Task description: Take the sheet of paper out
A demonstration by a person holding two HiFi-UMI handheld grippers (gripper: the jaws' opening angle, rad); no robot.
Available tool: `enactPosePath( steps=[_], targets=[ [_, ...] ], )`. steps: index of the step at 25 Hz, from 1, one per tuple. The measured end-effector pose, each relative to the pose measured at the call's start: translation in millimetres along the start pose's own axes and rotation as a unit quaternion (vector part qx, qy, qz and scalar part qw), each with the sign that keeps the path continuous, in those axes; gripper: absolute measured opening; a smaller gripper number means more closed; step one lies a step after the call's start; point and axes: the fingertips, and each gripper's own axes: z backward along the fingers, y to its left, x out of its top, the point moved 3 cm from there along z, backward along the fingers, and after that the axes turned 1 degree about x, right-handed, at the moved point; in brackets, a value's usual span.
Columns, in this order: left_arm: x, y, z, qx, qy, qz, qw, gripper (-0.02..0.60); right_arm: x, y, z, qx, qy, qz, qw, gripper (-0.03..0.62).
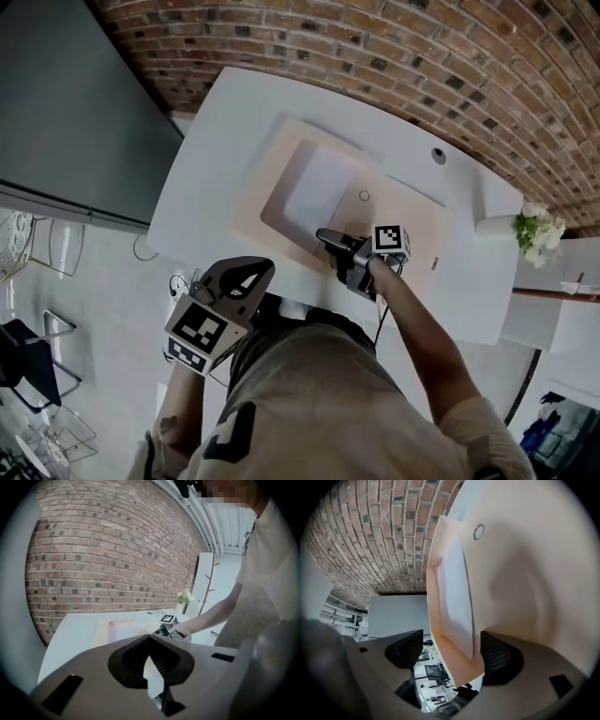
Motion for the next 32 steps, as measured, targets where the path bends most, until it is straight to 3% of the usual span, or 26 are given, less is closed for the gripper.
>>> enactPosePath(
  steps=[10,19,32],
  targets=[
    [-5.4,10.9,1.6,0.0,0.003,0.01,0.9999,0.014,11.4,9.6,-19.8,0.021,-0.014,-0.024,0.999,0.367],
    [-11.6,15.5,4.8,-0.003,0.007,0.015,0.9999,0.014,25.7,28.9,-18.1,0.086,-0.039,0.015,0.995,0.367],
    [-12.4,16.5,7.8,0.003,0.007,0.016,0.9998,0.014,44.6,20.7,-26.1,0.015,-0.077,0.034,0.996,0.367]
  ],
)
